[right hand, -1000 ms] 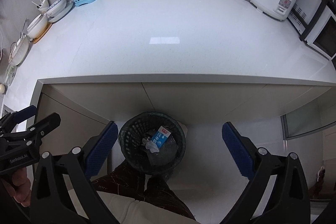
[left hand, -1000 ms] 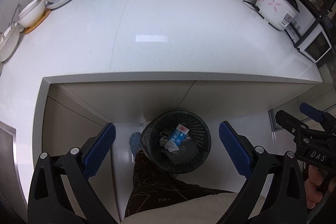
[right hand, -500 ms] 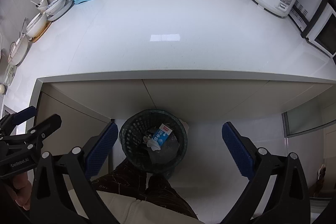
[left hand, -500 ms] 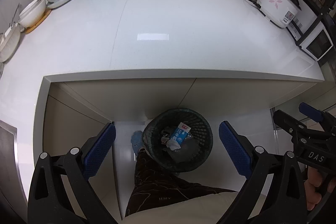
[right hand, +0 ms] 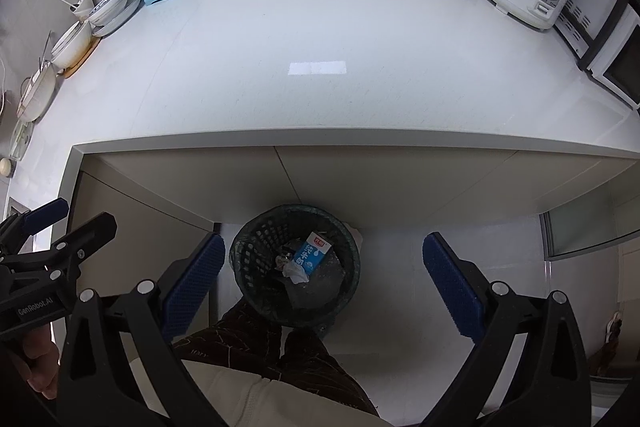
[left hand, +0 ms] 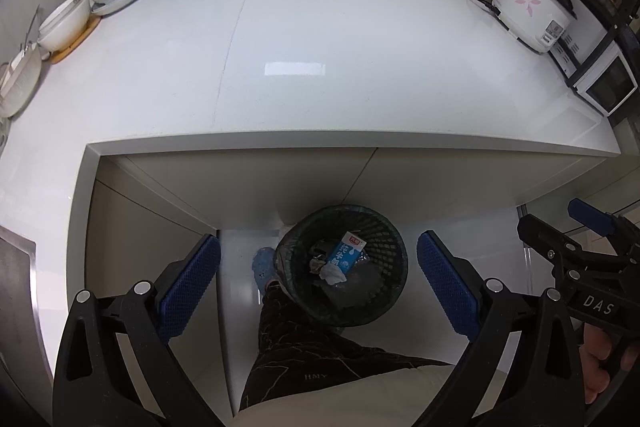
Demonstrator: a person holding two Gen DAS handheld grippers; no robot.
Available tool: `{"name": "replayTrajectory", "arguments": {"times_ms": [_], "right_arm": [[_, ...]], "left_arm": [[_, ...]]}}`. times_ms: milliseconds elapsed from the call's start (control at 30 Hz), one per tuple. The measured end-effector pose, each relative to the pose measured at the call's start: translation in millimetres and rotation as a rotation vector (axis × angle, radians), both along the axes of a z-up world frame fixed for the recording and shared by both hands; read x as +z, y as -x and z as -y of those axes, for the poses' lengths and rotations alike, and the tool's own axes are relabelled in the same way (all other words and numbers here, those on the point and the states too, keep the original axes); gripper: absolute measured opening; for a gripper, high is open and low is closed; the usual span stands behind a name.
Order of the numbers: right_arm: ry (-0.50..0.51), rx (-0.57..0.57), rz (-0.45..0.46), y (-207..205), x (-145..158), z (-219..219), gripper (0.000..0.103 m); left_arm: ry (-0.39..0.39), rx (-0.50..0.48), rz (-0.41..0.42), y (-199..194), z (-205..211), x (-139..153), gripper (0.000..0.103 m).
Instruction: Collect trash
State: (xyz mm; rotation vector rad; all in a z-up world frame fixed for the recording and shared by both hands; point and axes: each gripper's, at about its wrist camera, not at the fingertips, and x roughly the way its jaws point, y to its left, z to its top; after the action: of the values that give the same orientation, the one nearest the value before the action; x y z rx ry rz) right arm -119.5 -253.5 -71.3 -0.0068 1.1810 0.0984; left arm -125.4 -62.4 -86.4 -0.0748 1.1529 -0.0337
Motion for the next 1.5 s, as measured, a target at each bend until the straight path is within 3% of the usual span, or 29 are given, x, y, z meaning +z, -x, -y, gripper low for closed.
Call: {"name": "replayTrajectory", "arguments": {"times_ms": [1500], "right_arm": [[-0.004,0.013,0.005,-5.9,3.9,-8.6,0.095]], "left_arm": [[-0.007,0.017,0.008,-6.7,1.8,5.8,0.097]]}}
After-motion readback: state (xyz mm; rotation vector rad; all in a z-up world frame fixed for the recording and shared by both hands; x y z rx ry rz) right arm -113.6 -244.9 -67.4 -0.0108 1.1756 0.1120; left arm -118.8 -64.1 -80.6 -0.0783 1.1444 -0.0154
